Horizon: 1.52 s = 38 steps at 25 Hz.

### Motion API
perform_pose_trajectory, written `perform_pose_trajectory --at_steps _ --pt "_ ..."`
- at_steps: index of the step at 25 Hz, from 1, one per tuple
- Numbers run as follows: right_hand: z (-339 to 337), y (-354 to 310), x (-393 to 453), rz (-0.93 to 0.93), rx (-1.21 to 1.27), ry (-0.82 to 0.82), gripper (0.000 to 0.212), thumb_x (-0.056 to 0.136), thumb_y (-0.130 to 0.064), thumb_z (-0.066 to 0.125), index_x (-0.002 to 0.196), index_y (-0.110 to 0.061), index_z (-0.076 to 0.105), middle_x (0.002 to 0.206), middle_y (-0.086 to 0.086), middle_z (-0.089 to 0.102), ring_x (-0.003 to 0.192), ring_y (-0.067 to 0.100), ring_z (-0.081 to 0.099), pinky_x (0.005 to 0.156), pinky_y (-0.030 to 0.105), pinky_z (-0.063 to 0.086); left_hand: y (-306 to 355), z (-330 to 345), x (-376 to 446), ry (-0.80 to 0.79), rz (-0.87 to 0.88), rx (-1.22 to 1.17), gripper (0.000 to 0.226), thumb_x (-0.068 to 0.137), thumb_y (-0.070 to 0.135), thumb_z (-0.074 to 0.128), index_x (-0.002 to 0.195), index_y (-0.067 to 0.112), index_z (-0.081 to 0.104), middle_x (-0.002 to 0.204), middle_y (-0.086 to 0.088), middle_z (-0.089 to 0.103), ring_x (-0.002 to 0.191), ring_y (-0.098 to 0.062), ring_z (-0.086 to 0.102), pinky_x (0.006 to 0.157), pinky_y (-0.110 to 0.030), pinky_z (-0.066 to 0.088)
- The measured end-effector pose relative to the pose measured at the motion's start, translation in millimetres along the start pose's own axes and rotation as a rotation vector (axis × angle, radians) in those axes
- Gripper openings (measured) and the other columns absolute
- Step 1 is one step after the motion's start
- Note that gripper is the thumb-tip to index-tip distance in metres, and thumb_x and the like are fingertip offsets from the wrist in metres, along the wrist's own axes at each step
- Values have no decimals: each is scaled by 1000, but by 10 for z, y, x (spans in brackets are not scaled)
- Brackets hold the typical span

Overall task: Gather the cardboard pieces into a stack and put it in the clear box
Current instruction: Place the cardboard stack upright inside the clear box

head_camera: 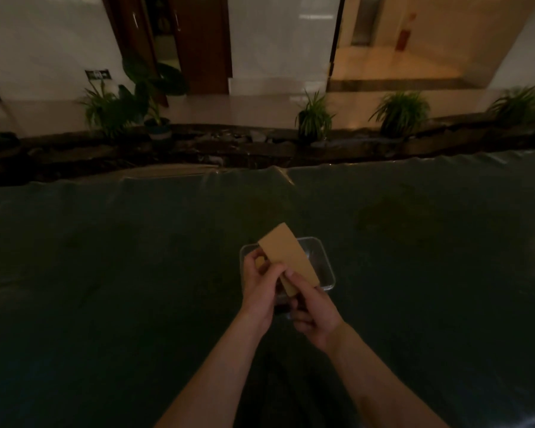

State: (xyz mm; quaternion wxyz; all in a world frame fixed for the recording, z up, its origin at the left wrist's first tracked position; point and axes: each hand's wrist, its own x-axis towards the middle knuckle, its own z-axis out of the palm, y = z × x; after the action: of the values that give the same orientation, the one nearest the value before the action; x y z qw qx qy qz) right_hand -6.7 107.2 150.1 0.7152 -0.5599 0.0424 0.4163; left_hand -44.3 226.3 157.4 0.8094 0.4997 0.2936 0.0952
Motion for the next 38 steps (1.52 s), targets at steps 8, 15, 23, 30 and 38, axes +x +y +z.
perform_pose_trajectory --at_steps 8,15,23,30,38 --pt "-591 -655 494 12 -131 29 69 65 -60 79 117 -17 65 72 -1 60 49 8 48 41 21 34 12 827 647 168 -81 31 55 75 31 73 121 44 47 119 -5 57 108 -28 58 93 -51 47" --pt "-1202 -1172 1049 79 -316 -161 54 78 -63 67 103 -16 65 72 -2 59 57 9 46 54 25 32 -39 1246 1352 245 -65 -52 51 86 21 68 130 32 46 126 -11 56 111 -32 59 95 -53 52" --pt "-1666 -948 1767 -52 -652 297 43 94 -45 56 131 -24 55 135 5 55 117 20 56 103 43 46 -305 926 1752 265 -320 71 55 88 20 68 136 30 44 133 -11 50 115 -34 55 97 -58 51" --pt "-1620 -719 2002 112 -632 165 25 101 -20 47 124 -24 57 106 -3 65 88 13 64 78 37 59 -593 900 2086 160 -435 180 50 90 18 65 136 27 45 129 -7 53 122 -34 52 100 -56 49" --pt "-1607 -672 2174 142 -526 219 18 98 -18 56 115 -20 59 107 1 64 95 20 66 76 41 62 -778 539 2231 14 -503 19 56 83 10 68 134 27 49 134 -10 52 123 -35 50 105 -59 43"
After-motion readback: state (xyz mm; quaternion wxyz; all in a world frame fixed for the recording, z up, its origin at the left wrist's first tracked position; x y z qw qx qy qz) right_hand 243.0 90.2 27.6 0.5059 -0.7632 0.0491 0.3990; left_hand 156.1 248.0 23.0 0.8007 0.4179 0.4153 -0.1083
